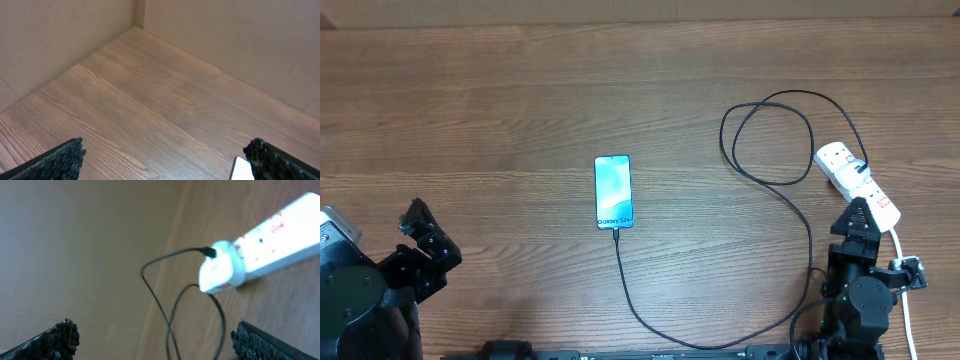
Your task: Plug charger to phone and switch on socket
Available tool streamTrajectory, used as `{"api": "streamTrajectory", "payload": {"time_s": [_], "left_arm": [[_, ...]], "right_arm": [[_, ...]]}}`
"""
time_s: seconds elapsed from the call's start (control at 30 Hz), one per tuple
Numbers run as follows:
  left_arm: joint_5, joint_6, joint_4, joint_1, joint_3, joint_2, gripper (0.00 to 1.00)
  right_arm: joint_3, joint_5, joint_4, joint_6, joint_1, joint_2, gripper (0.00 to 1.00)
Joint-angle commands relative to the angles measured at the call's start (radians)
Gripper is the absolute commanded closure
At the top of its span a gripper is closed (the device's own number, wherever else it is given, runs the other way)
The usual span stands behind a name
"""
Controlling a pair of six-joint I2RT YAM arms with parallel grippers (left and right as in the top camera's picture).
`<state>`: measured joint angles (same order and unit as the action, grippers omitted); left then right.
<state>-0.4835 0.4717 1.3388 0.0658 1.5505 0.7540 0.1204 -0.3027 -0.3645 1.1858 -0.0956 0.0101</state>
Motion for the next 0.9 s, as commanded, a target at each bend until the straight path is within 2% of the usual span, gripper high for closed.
{"api": "streamTrajectory", "payload": {"time_s": [0.0, 0.2, 0.3, 0.7, 0.87], "left_arm": [[-0.01, -0.007, -0.003, 0.006, 0.0, 0.004, 0.01], [-0.01, -0.007, -0.003, 0.006, 0.0, 0.004, 0.01], [-0.01, -0.007, -0.003, 0.006, 0.0, 0.004, 0.0], [-0.01, -0.007, -0.003, 0.006, 0.0, 0.004, 0.0], [-0.01, -0.007, -0.003, 0.006, 0.0, 0.004, 0.0]], "right_arm": [[-0.003, -0.022, 0.047, 0.004, 0.005, -0.007, 0.0], [-0.026, -0.023, 0.061, -0.012, 0.004, -0.007, 0.0], [-0.028, -0.017, 0.074, -0.145, 0.003, -0.007, 0.0], [-0.029, -0.009, 0.075, -0.838, 0.004, -0.007, 0.0], [-0.029, 0.006, 0.076, -0.906, 0.004, -0.007, 0.0]]}}
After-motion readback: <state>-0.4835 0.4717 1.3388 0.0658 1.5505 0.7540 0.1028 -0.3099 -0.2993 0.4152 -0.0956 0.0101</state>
